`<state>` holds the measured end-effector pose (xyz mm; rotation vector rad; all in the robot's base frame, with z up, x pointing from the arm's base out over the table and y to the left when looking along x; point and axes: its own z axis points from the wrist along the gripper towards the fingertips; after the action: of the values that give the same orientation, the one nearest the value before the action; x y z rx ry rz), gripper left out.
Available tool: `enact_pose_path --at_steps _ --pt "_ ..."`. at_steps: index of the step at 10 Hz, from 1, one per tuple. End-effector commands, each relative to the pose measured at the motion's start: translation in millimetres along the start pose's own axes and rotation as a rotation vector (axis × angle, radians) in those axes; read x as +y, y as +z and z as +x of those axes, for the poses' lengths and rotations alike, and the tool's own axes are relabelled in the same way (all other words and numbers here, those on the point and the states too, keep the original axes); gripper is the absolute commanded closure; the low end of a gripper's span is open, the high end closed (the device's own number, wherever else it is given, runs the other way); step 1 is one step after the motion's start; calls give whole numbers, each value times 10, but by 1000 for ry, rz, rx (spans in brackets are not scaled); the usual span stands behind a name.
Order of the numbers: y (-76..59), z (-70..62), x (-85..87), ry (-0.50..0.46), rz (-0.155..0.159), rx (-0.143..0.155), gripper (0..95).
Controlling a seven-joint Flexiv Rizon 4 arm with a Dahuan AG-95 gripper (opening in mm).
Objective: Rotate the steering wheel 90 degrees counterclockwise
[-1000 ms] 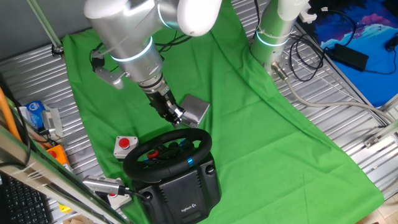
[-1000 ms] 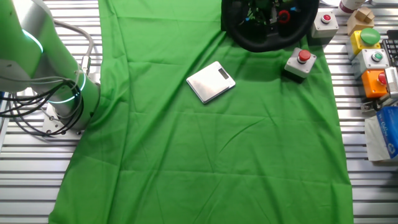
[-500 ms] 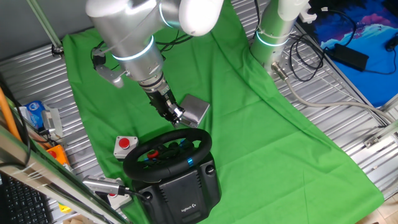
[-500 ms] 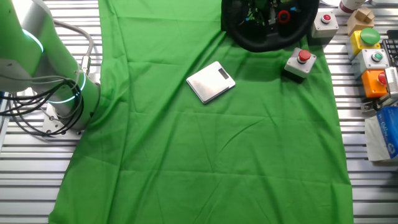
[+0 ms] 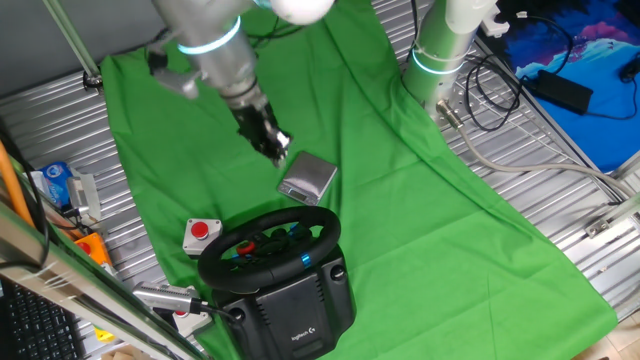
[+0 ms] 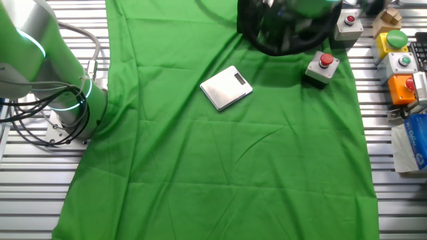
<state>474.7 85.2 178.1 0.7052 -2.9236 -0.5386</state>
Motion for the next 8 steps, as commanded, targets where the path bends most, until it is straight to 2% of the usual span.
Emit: enact_pose_path --at_steps 1,2,3,8 --pt "-28 73 -267 -45 -13 8 950" --pt "-48 107 -404 -69 -15 12 950" --pt "-53 129 -441 -74 -13 15 950" --pt "-68 171 -410 -66 11 27 950"
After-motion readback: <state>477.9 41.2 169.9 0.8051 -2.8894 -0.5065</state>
